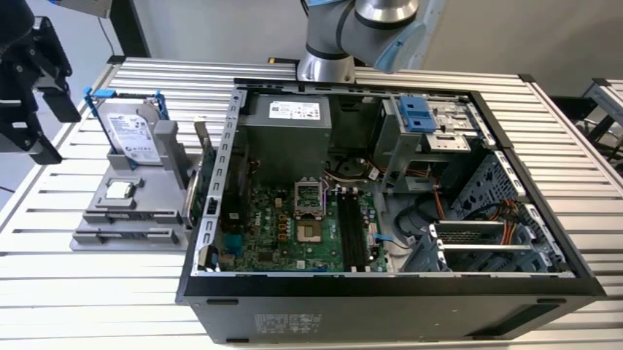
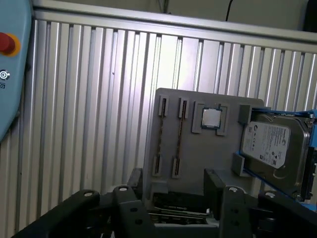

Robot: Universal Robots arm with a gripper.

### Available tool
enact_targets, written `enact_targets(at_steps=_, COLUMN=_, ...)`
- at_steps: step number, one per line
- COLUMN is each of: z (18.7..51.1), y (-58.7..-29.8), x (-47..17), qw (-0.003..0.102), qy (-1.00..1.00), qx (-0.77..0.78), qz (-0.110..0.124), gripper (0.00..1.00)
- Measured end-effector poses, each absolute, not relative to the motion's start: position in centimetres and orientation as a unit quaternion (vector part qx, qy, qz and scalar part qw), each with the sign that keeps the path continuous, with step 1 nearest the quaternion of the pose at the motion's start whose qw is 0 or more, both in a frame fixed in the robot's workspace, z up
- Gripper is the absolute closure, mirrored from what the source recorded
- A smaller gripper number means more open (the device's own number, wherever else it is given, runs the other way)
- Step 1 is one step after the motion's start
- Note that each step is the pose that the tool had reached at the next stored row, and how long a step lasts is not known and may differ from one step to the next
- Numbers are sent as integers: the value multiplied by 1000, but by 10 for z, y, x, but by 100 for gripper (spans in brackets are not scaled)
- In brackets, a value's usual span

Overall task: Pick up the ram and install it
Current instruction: 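Pick up the ram and move it above insertion slot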

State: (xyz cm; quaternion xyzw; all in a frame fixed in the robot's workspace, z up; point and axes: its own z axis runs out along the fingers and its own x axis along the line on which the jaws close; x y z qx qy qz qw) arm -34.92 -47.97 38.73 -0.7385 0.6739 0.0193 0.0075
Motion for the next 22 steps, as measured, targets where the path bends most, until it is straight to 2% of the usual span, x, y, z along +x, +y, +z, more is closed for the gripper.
enact_targets(at_steps=12, z=387, y=-480, x=-349, qw=7, qy=674, qx=-739, qz=19, gripper=0)
enact_targets(at_steps=13, z=387, y=-480, x=-349, qw=8, qy=674, qx=-739, qz=19, gripper=100)
enact_targets(at_steps=22, z=387, y=-480, x=-349, qw=7, qy=674, qx=-739, qz=19, gripper=100)
